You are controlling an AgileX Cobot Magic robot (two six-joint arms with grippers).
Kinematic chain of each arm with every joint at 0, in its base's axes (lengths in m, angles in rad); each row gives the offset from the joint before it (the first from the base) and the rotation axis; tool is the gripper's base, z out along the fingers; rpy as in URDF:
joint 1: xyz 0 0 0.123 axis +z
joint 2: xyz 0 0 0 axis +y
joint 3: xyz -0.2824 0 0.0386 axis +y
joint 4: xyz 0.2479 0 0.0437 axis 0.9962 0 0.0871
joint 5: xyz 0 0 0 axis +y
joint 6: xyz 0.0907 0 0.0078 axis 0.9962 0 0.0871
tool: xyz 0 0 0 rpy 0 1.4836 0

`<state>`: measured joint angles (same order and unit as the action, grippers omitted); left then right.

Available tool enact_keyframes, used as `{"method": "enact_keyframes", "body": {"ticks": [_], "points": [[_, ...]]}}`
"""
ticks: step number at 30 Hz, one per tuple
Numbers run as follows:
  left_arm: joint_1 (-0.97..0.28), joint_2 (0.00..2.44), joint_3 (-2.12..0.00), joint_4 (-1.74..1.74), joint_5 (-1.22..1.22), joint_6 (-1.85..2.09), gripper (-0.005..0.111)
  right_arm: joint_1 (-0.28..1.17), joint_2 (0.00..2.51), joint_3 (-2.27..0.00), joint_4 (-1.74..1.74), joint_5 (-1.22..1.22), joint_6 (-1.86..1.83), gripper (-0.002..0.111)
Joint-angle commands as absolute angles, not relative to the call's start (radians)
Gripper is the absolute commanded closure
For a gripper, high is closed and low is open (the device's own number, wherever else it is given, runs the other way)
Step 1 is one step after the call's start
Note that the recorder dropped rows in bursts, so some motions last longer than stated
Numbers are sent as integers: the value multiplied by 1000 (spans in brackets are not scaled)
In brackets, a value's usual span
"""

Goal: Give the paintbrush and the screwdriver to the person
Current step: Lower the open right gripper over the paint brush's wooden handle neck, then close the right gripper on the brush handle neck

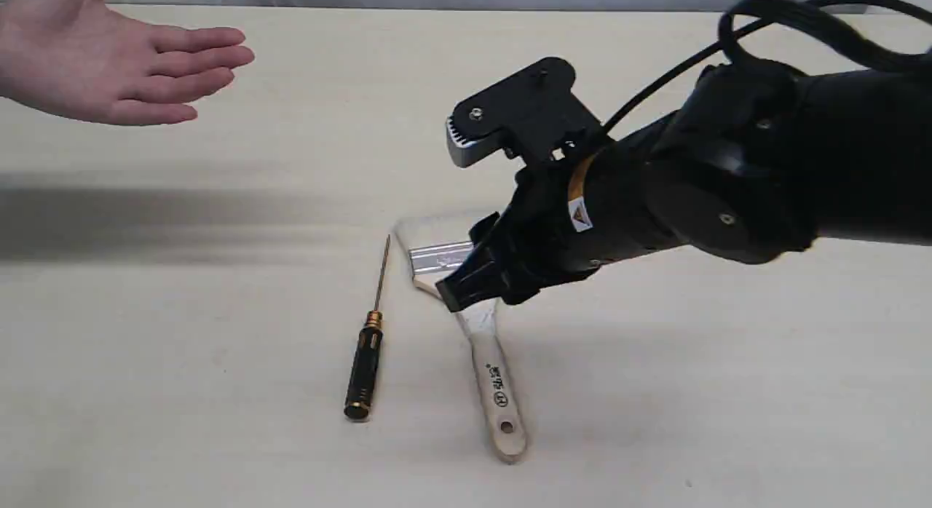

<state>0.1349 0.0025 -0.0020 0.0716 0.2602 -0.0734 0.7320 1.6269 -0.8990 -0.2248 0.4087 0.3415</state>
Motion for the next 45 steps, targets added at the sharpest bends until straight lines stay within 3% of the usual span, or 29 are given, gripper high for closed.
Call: {"method": "enact_keyframes", "body": {"ticks": [1,27,45], "points": [[127,0,0,71,248,-75,107,736,1666,-945,-118,470,221,57],[127,0,0,68,250,-75,107,736,1884,-1122,11,640,186,57],[127,0,0,70,249,-75,107,736,1929,-1122,11,627,225,57]]}}
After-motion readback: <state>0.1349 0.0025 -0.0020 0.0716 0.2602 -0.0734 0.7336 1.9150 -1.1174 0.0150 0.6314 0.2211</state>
